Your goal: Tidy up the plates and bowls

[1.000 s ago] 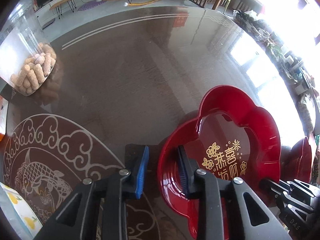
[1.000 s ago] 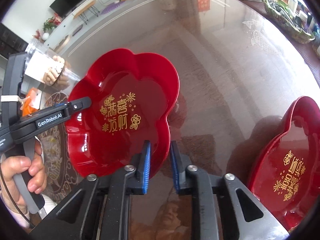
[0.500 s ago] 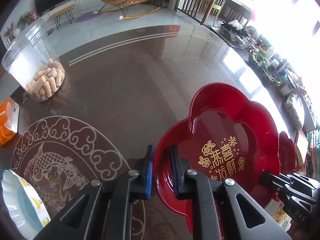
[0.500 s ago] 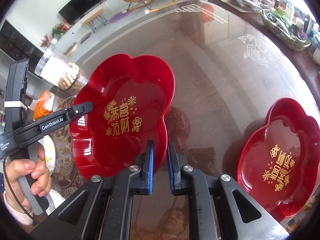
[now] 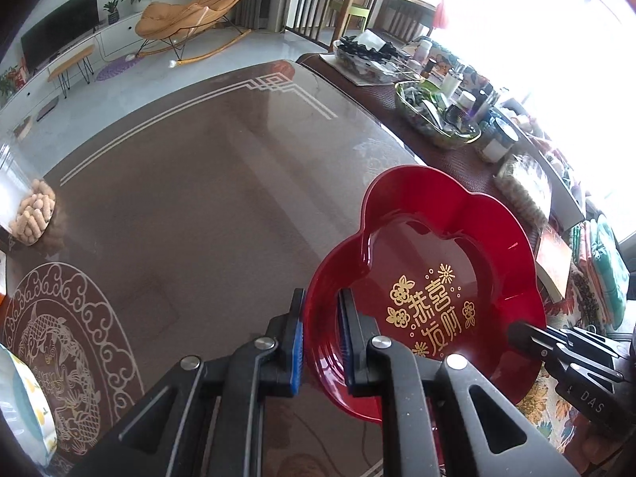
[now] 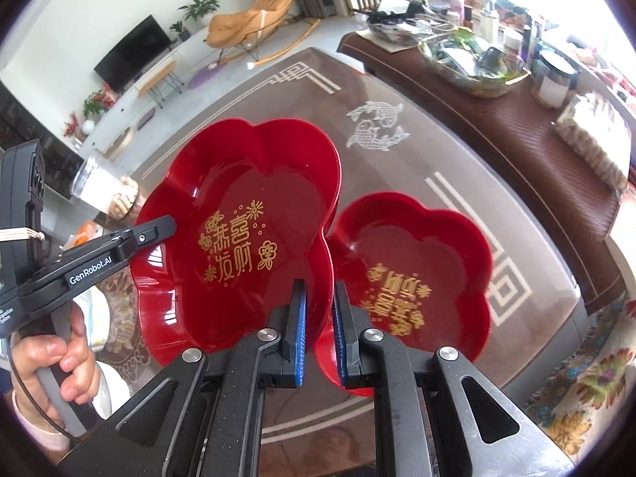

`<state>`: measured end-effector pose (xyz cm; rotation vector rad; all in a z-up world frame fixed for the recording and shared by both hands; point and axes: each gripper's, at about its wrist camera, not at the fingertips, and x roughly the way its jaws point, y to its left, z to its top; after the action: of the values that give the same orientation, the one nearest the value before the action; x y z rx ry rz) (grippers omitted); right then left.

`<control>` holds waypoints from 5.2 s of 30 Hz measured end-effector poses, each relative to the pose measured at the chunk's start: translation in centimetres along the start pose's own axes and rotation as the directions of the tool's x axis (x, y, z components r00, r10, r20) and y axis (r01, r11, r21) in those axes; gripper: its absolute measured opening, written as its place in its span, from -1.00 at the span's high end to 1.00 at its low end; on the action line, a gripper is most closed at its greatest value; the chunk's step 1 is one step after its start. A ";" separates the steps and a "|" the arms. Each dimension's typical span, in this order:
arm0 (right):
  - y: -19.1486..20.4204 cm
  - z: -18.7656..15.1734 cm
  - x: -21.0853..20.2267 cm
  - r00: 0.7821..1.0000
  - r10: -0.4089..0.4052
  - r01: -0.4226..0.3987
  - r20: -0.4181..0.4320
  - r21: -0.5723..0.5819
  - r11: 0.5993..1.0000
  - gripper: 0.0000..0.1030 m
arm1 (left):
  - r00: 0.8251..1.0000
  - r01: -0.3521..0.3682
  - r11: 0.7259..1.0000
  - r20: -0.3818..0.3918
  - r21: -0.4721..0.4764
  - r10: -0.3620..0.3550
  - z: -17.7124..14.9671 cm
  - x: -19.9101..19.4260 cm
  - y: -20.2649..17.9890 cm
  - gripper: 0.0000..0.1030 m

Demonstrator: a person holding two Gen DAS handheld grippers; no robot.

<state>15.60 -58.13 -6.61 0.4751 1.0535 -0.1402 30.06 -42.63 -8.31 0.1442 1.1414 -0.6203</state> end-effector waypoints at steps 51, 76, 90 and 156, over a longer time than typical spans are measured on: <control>-0.6 -8.0 -9.4 0.898 -0.210 0.215 0.388 0.033 0.976 -0.32 | 0.942 -0.116 0.992 0.323 0.049 0.095 -8.5 -10.2 -4.6 0.56; 2.0 -22.4 -13.2 0.871 -0.357 0.263 0.336 0.294 0.919 -0.33 | 0.884 -0.224 0.974 0.419 -0.014 0.209 -25.2 -17.7 -4.0 -0.91; 2.8 -23.5 -13.8 0.839 -0.383 0.298 0.386 0.263 0.918 -0.33 | 0.851 -0.359 0.932 0.391 -0.053 0.350 -25.9 -17.7 -3.3 -0.92; 36.8 -31.1 -11.3 0.951 0.250 -0.096 0.180 -0.596 0.797 -0.48 | 0.754 -0.457 0.693 0.171 -0.557 0.635 -44.0 -35.2 21.4 -0.92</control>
<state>-2.61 -12.91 1.92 -0.0135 0.7427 0.2840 -3.51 6.77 -0.33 -0.0578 0.8020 0.2058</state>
